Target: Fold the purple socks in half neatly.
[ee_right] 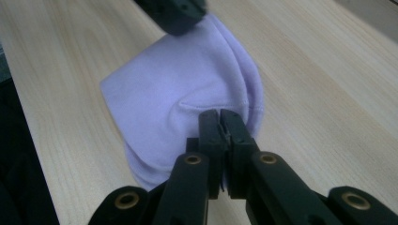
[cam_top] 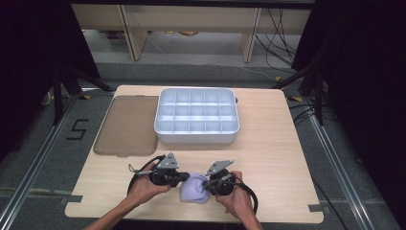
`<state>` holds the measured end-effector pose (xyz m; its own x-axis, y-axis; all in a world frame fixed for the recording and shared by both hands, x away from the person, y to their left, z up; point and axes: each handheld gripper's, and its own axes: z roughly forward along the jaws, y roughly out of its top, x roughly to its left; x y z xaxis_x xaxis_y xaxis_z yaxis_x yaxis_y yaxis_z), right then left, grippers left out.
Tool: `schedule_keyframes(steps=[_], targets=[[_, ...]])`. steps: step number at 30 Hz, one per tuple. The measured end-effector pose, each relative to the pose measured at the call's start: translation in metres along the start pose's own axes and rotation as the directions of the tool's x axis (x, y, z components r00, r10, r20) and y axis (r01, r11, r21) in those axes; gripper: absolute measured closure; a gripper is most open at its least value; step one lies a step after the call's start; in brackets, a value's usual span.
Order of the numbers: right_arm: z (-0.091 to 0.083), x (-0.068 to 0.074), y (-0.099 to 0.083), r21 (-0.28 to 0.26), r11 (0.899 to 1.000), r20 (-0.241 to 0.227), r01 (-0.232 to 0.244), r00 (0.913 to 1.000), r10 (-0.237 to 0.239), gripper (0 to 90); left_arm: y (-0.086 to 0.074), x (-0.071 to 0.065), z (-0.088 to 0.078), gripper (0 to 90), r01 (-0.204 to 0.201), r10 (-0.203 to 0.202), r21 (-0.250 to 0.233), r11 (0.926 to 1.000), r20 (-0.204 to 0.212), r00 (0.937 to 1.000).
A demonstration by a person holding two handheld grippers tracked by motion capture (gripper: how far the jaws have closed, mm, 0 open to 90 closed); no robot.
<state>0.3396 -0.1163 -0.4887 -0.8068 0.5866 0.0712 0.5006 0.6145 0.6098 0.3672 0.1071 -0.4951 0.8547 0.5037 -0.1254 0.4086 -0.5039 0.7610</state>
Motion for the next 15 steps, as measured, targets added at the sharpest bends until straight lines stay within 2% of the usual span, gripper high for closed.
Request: schedule_keyframes(steps=[1,3,4,5,6,7,8,9,10,12,13,14,15], targets=[[0.0,0.0,0.0,-0.001,1.0,0.0,0.001,1.0,-0.001,88.1,0.0,0.002,0.002,87.1,0.011,-0.011,0.008,0.9999,-0.003,0.9999],[0.0,0.0,0.0,-0.001,1.0,-0.001,0.0,1.0,0.0,88.1,-0.002,0.005,0.007,87.1,-0.003,0.004,0.033,0.9994,-0.012,0.9999],[0.0,-0.001,0.0,-0.005,1.0,0.0,0.007,1.0,-0.007,88.1,-0.003,0.005,0.009,87.2,0.009,-0.008,0.038,0.9992,-0.023,0.9997],[0.0,0.0,0.0,0.002,1.0,0.008,-0.007,0.9999,0.007,88.1,-0.004,0.009,0.009,87.1,-0.038,0.04,0.071,0.9968,-0.036,0.9985],[0.0,0.0,0.0,0.006,1.0,0.007,-0.011,0.9999,0.011,88.1,-0.006,0.009,0.01,87.2,-0.034,0.037,0.074,0.9967,-0.041,0.9984],[0.001,-0.001,0.0,0.002,1.0,0.001,0.0,1.0,0.0,88.1,-0.007,0.011,0.011,87.2,-0.015,0.018,0.065,0.9977,-0.042,0.9989],[0.001,0.0,0.0,0.005,1.0,0.0,-0.006,1.0,0.006,88.1,-0.007,0.011,0.011,87.2,-0.012,0.014,0.061,0.9981,-0.034,0.9993],[0.001,0.0,0.0,0.004,1.0,-0.001,-0.005,1.0,0.005,88.1,-0.006,0.01,0.009,86.9,0.0,0.002,0.055,0.9985,-0.043,0.9991],[0.0,0.0,0.0,0.002,1.0,-0.006,0.001,1.0,-0.001,88.1,-0.005,0.011,0.007,86.4,-0.02,0.023,0.059,0.9981,-0.043,0.9988],[0.0,-0.001,0.0,-0.001,1.0,-0.005,0.002,1.0,-0.002,87.7,-0.005,0.009,0.003,85.5,0.003,-0.002,0.037,0.9993,-0.043,0.9991],[-0.002,-0.001,0.001,0.01,1.0,-0.01,0.001,0.9999,-0.001,87.5,-0.004,0.009,-0.001,85.0,-0.002,0.003,0.032,0.9995,-0.043,0.9991],[-0.001,0.0,0.001,-0.005,1.0,-0.007,-0.002,1.0,0.002,87.5,-0.004,0.007,-0.003,84.5,0.021,-0.021,0.008,0.9997,-0.04,0.999],[-0.001,0.0,0.002,-0.023,1.0,-0.003,0.013,0.9999,-0.013,87.5,-0.003,0.007,-0.006,84.0,0.01,-0.01,-0.001,0.9999,-0.03,0.9995]])
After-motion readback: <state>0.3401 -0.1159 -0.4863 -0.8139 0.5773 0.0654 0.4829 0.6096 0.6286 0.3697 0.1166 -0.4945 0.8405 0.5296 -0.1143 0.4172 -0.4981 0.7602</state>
